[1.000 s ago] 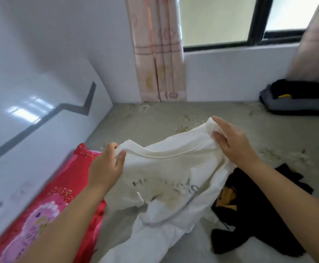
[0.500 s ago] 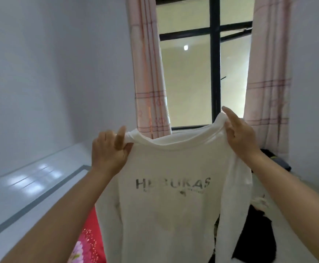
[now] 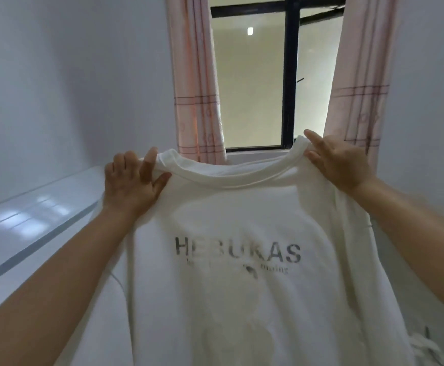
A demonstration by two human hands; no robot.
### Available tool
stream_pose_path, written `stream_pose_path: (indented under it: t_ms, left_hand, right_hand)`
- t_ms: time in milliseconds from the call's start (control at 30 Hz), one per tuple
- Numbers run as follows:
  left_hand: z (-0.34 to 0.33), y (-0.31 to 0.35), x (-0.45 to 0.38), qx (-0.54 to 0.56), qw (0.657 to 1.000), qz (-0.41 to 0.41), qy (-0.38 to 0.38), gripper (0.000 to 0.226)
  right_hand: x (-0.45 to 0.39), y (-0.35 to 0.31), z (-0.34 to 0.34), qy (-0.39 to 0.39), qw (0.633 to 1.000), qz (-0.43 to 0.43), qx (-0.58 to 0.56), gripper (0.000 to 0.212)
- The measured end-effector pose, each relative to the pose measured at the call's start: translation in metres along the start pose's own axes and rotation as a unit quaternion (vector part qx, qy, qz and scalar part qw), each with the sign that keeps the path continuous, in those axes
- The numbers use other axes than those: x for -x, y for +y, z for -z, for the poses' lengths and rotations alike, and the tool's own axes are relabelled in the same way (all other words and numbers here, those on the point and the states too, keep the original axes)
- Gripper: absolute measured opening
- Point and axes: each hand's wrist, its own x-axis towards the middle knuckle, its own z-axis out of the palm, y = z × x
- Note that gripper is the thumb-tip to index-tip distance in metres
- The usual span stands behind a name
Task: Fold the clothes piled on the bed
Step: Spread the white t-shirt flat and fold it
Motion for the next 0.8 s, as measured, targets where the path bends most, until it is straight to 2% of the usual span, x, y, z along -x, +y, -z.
stream_pose_path:
  t_ms: [200,333,433,533,633,733,800]
  left_hand:
    - [-0.104,-0.003,0.034,-0.013,0.996,0.005,-0.092,0.049]
    - [-0.213,-0.014,0.061,-0.029,0.985,0.013,-0.169,0.050]
    - [-0.301,-0.017,0.087,-0.032,0.972,0.039,-0.230,0.048]
    - [-0.377,-0.013,0.130,-0.027,0.949,0.054,-0.310,0.049]
    - [-0.437,-0.005,0.180,-0.008,0.926,0.045,-0.374,0.051]
    - [-0.488,0.001,0.215,0.012,0.915,0.041,-0.401,0.059]
    - [-0.520,0.003,0.225,0.022,0.912,0.036,-0.408,0.060]
  right_hand:
    - [0.064,-0.001,-0.111,-0.057,0.997,-0.025,-0.040,0.039]
    - [0.106,0.000,-0.220,-0.115,0.991,-0.034,-0.053,0.041]
    - [0.145,-0.003,-0.310,-0.188,0.977,-0.055,-0.082,0.048]
    - [0.195,-0.014,-0.380,-0.296,0.943,-0.085,-0.123,0.057]
    - [0.255,-0.027,-0.434,-0.369,0.912,-0.106,-0.143,0.060]
    - [0.307,-0.033,-0.471,-0.426,0.883,-0.141,-0.140,0.055]
    - [0.325,-0.032,-0.491,-0.473,0.849,-0.185,-0.148,0.059]
